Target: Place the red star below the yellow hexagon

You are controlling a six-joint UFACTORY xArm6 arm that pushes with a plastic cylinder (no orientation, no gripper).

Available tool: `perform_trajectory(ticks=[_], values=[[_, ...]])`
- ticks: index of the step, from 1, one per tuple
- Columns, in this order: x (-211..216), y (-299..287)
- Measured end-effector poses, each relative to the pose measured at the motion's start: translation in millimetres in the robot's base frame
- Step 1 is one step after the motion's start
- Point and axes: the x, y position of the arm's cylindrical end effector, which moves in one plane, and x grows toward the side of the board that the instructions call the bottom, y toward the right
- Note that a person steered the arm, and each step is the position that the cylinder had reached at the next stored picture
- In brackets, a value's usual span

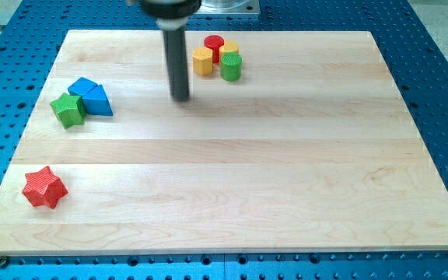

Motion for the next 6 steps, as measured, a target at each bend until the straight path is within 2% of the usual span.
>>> perform_trajectory(ticks=[1,2,3,4,5,6], values=[[115,-46],[187,-144],[215,-179],[203,-199],[172,-162],[145,-99]])
